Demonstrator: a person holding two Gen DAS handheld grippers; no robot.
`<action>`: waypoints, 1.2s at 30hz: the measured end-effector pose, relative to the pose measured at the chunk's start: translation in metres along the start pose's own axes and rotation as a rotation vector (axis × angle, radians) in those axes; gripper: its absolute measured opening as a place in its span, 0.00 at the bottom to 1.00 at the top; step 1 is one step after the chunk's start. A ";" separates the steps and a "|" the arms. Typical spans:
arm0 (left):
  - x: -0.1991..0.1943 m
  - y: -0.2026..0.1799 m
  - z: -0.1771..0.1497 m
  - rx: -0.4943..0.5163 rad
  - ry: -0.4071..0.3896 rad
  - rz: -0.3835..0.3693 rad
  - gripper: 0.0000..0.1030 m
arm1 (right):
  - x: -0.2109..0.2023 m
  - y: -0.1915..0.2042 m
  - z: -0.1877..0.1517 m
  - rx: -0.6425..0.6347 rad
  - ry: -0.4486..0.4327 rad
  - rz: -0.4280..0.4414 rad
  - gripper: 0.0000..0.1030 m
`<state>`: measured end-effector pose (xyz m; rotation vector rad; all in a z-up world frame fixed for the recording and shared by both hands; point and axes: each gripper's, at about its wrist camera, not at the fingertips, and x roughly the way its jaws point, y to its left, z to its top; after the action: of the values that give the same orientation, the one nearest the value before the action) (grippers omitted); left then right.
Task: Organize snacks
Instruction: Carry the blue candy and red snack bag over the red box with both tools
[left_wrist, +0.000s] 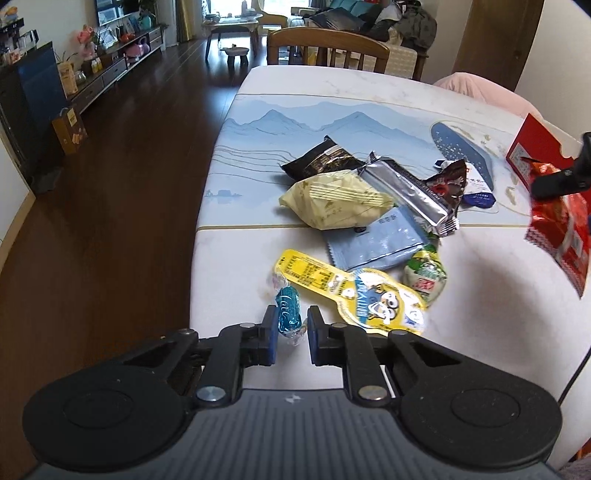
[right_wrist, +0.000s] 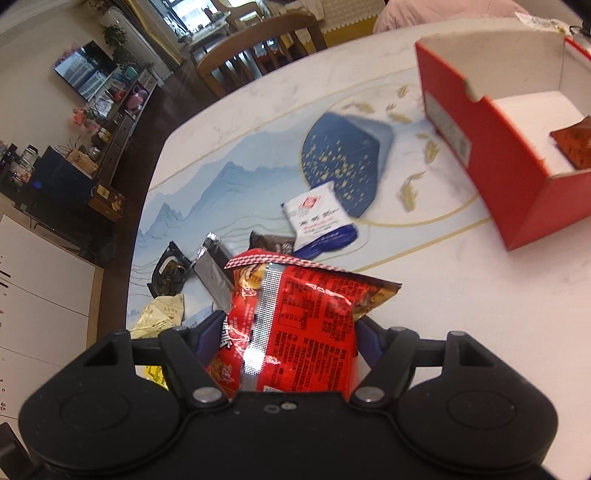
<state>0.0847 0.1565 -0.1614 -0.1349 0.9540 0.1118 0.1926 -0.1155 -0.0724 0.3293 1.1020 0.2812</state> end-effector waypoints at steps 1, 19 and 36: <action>0.000 -0.002 0.000 0.000 0.000 0.003 0.15 | -0.004 -0.003 0.001 -0.001 -0.004 0.001 0.70; -0.063 -0.083 0.054 0.012 -0.115 -0.116 0.15 | -0.083 -0.062 0.043 -0.094 -0.127 -0.004 0.70; -0.037 -0.271 0.127 0.251 -0.151 -0.252 0.15 | -0.119 -0.187 0.139 -0.160 -0.181 -0.101 0.70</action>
<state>0.2076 -0.0912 -0.0402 -0.0136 0.7860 -0.2272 0.2790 -0.3490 0.0083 0.1530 0.9083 0.2434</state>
